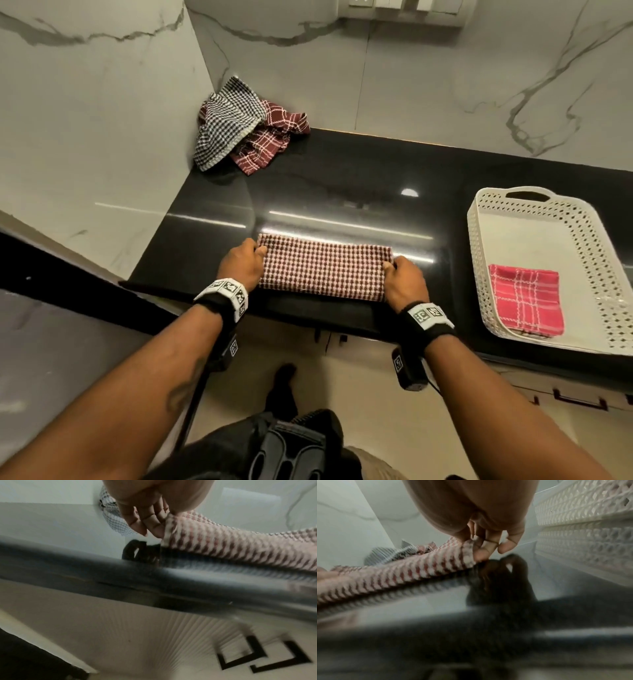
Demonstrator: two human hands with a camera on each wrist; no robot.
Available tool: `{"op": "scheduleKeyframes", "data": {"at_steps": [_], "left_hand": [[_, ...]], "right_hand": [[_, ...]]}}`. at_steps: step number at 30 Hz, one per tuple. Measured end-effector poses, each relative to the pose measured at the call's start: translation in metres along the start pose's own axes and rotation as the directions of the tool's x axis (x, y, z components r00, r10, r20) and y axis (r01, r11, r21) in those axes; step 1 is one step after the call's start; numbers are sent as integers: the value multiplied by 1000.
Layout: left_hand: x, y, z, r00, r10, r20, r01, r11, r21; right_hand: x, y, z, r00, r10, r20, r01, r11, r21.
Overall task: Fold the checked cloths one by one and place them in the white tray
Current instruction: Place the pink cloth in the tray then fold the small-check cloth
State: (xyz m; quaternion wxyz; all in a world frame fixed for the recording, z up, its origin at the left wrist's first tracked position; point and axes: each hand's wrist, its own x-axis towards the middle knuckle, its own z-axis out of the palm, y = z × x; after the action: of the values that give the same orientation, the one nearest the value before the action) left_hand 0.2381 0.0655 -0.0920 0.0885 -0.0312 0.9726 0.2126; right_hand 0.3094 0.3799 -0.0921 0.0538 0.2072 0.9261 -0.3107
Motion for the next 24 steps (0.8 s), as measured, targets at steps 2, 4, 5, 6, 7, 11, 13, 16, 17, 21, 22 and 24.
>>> {"op": "scheduleKeyframes", "data": {"at_steps": [2, 4, 5, 6, 7, 11, 13, 16, 17, 21, 22, 24], "left_hand": [[7, 3, 8, 1000, 15, 21, -18, 993, 115], [8, 2, 14, 999, 42, -6, -40, 983, 181], [8, 1, 17, 998, 55, -21, -50, 980, 191], [6, -1, 19, 997, 69, -33, -61, 980, 192], [5, -2, 21, 995, 87, -41, -77, 978, 194], [-1, -1, 18, 996, 68, -64, -55, 981, 188], [-3, 2, 13, 982, 122, -141, -90, 972, 217], [-8, 18, 17, 889, 431, -156, -382, 885, 265], [-10, 26, 23, 836, 544, -72, -501, 811, 300], [-10, 43, 49, 748, 592, 300, -663, 641, 387], [-11, 37, 53, 776, 548, 314, -631, 665, 400], [-12, 15, 52, 839, 473, 270, -545, 738, 398]], "right_hand": [[2, -1, 8, 999, 34, 0, -34, 995, -98], [0, 0, 13, 1000, 7, -16, -9, 983, -184], [-1, 2, 16, 1000, -14, -24, 9, 978, -208], [-1, 3, 17, 999, -30, -28, 23, 975, -221], [0, 3, 17, 999, -42, -31, 34, 974, -224], [-2, 2, 15, 1000, -12, -22, 8, 981, -195], [-6, -5, 17, 996, -7, -92, -15, 971, -238], [-15, -27, 27, 974, -209, -89, 160, 908, -388], [-17, -36, 32, 961, -276, 1, 257, 895, -365], [-7, -53, 56, 866, -324, 381, 459, 819, -346], [-3, -48, 58, 853, -308, 421, 471, 801, -370], [2, -29, 52, 852, -275, 445, 465, 789, -402]]}}
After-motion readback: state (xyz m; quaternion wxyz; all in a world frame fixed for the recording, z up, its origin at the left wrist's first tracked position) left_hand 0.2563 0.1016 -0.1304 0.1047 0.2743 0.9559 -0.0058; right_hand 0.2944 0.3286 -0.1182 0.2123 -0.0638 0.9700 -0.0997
